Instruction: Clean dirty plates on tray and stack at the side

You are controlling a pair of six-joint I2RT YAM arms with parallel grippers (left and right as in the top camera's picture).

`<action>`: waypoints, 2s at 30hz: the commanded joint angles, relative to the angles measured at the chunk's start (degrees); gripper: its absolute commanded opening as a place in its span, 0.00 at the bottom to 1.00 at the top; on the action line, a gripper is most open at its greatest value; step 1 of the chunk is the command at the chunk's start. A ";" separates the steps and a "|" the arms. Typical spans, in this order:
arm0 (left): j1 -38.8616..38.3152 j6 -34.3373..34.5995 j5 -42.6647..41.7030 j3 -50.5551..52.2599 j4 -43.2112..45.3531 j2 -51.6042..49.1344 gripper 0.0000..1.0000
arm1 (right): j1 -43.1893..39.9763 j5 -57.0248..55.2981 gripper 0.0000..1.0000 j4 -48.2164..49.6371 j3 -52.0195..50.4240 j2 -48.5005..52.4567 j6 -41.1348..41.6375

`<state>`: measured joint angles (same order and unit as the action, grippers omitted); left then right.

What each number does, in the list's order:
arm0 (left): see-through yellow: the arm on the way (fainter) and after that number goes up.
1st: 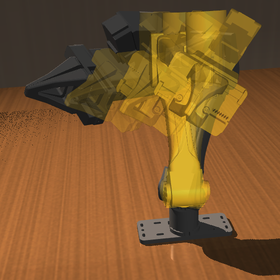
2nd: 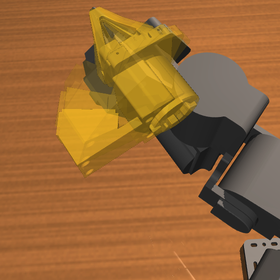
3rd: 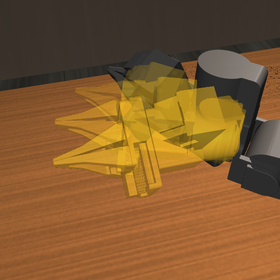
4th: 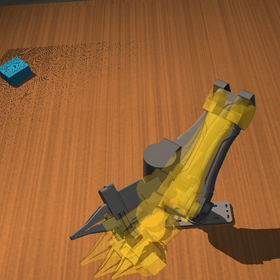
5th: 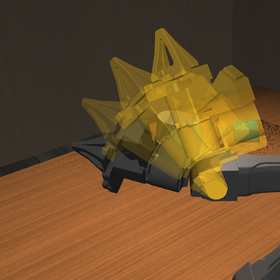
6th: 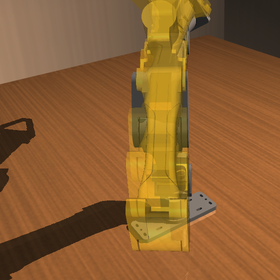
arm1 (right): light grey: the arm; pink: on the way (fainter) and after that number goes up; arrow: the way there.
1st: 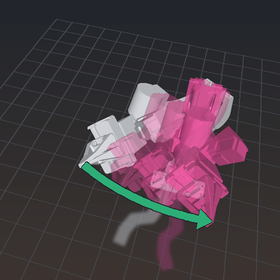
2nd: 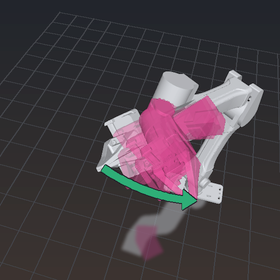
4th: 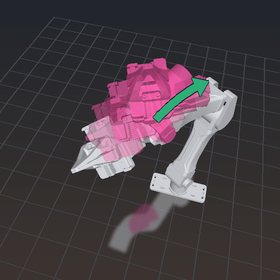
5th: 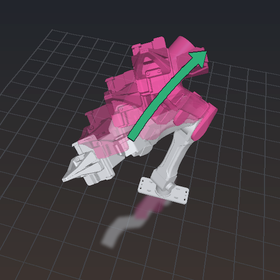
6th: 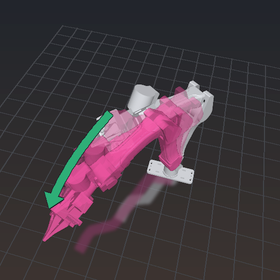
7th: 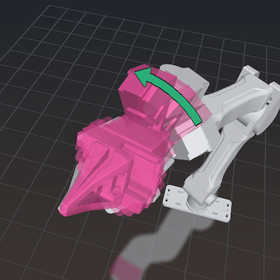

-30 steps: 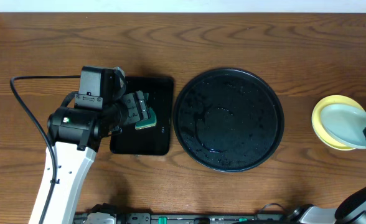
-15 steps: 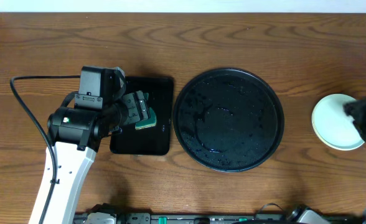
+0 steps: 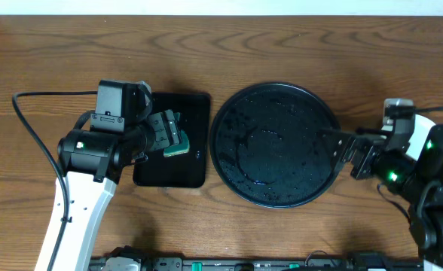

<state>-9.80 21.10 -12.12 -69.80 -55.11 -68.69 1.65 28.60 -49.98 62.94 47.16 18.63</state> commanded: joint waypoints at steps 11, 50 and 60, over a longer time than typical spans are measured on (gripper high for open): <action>0.31 -0.52 -0.31 -1.03 -0.07 0.11 0.82 | 1.42 -7.69 0.99 -6.01 0.31 -0.98 -6.43; 0.31 -0.52 -0.31 -1.03 -0.07 0.11 0.82 | 8.00 -22.36 0.99 46.31 -62.66 -46.88 -29.83; 0.31 -0.52 -0.31 -1.03 -0.07 0.11 0.82 | 8.20 -22.36 0.99 46.34 -62.64 -46.88 -29.86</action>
<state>-9.78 21.10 -12.12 -69.89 -55.11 -68.69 9.26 6.57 -3.64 0.56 0.62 -10.85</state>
